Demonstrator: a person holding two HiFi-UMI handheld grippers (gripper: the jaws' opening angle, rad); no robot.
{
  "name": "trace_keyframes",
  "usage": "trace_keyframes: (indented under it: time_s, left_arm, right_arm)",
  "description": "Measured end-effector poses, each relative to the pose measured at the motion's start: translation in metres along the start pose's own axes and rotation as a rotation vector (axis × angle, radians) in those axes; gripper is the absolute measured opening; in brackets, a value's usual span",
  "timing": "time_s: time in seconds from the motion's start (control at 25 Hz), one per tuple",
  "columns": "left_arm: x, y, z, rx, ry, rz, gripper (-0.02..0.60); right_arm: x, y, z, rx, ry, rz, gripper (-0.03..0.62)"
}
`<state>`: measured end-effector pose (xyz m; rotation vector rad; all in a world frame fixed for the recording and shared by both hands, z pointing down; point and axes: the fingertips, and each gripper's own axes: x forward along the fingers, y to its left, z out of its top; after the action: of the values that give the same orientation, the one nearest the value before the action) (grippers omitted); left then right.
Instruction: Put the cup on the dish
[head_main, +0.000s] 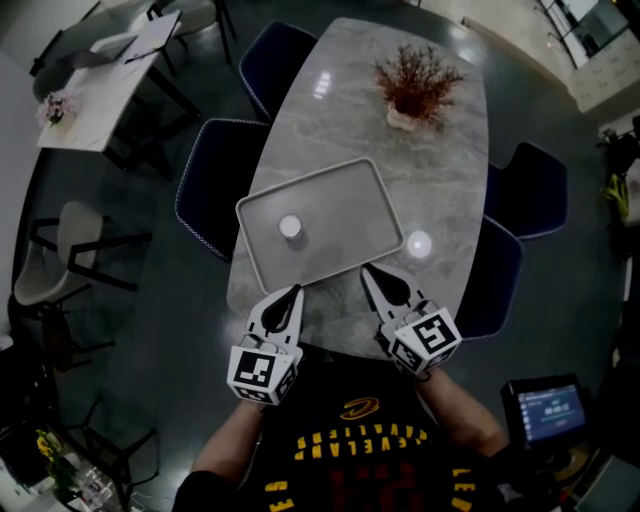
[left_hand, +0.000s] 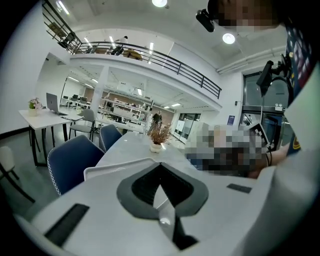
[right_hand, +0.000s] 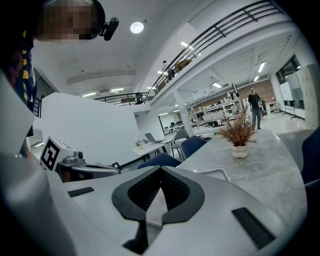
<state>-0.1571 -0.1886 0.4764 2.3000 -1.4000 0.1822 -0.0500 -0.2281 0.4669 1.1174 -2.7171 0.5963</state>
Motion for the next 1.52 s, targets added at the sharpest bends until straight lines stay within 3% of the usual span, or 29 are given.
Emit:
trace_keyframes:
  time_s: [0.28, 0.6, 0.76, 1.52]
  left_arm:
    - [-0.004, -0.002, 0.016, 0.005, -0.036, 0.031, 0.0]
    - [-0.006, -0.01, 0.029, 0.004, -0.075, 0.005, 0.0]
    - [-0.008, -0.013, 0.029, -0.028, -0.055, 0.007, 0.001]
    - [-0.005, -0.01, 0.018, -0.03, -0.02, -0.002, 0.0]
  right_arm:
    - [-0.003, 0.02, 0.027, -0.012, -0.076, 0.068, 0.003]
    - [-0.007, 0.029, 0.033, -0.033, -0.075, 0.074, 0.003]
    - [-0.006, 0.032, 0.041, -0.028, -0.121, 0.09, 0.003]
    - [-0.005, 0.035, 0.039, -0.042, -0.098, 0.095, 0.003]
